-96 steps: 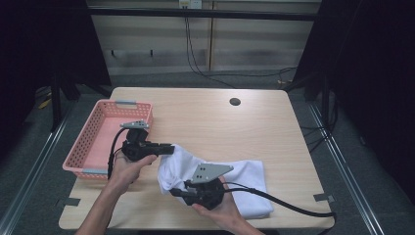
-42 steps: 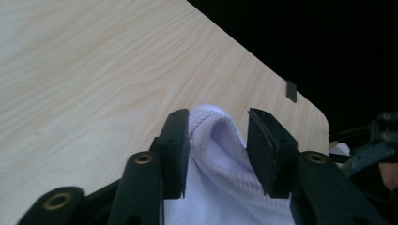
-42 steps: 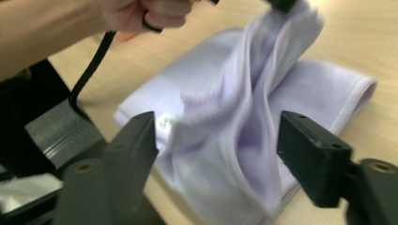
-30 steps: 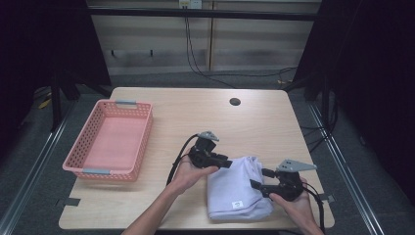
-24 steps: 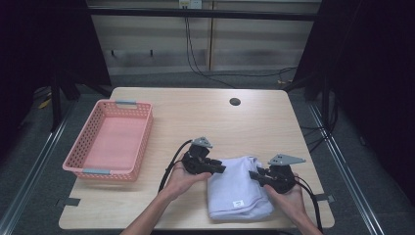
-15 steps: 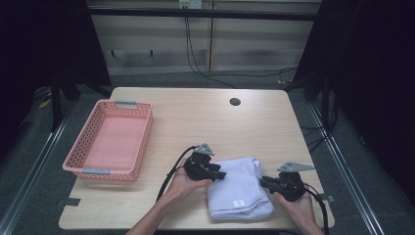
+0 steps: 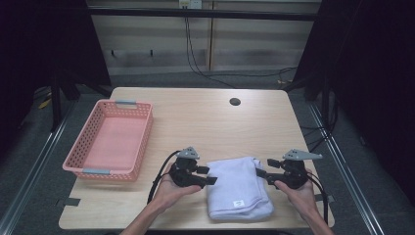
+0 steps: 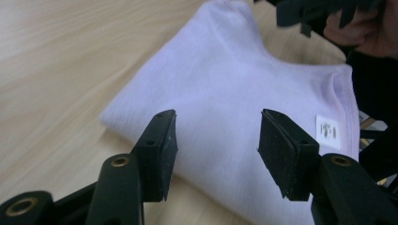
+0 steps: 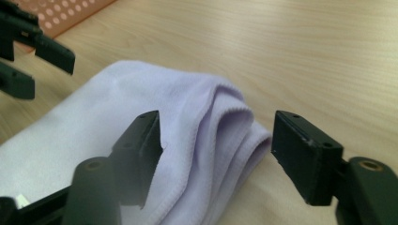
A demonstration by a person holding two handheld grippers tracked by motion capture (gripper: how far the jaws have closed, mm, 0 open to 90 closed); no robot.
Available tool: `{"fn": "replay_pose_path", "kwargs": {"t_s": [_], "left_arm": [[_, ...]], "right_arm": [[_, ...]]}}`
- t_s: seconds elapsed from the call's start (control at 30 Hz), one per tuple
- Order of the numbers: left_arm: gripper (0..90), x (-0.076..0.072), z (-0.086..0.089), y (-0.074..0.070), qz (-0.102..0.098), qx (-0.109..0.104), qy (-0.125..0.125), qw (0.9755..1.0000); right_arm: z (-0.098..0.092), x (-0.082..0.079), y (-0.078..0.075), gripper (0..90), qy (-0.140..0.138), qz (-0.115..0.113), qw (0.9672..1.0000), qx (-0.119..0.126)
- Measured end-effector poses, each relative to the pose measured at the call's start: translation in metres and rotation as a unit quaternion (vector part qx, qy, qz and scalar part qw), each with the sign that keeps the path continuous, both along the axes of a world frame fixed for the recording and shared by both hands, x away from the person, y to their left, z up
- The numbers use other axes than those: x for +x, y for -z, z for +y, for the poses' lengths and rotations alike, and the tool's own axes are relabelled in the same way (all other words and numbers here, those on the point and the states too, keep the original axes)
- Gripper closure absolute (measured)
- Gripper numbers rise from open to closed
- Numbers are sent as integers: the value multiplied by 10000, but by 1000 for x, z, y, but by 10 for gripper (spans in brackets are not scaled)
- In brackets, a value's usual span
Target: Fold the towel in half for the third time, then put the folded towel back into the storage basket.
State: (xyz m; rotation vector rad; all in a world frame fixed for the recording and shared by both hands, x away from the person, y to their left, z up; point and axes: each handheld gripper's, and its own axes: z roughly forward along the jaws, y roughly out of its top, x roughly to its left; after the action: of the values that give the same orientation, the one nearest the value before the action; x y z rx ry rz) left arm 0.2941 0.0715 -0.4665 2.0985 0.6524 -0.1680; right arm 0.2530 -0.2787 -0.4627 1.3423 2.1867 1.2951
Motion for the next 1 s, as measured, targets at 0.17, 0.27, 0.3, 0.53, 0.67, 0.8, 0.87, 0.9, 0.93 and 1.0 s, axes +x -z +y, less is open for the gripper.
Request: {"fn": "replay_pose_path", "kwargs": {"t_s": [0.17,0.27,0.3,0.53,0.67,0.8,0.87,0.9,0.93,1.0], "left_arm": [[443,-13,11,0,28,134,-103,9999],[420,-19,14,1,199,23,-14,9998],[420,-22,16,1,175,95,21,9998],[394,-48,25,12,399,193,182,9989],[378,-51,24,12,445,131,141,9988],[367,-56,19,12,443,131,197,9987],[366,-59,17,12,393,168,213,9989],[366,-59,16,12,399,191,253,9987],[362,-60,15,12,395,171,236,9988],[353,-61,14,13,422,184,281,9985]], "right_arm": [[0,19,-6,285,-89,15,9999,-94],[3,32,-7,276,-199,131,9997,-111],[4,35,-6,268,-236,188,9994,-151],[11,47,4,255,-348,318,9986,-235],[13,51,14,249,-394,435,9980,-247],[13,49,21,243,-480,603,9963,-380],[13,49,25,240,-516,686,9955,-397],[12,49,27,237,-514,739,9950,-437],[12,48,30,234,-540,798,9943,-454],[12,47,32,236,-523,791,9942,-508]]}}
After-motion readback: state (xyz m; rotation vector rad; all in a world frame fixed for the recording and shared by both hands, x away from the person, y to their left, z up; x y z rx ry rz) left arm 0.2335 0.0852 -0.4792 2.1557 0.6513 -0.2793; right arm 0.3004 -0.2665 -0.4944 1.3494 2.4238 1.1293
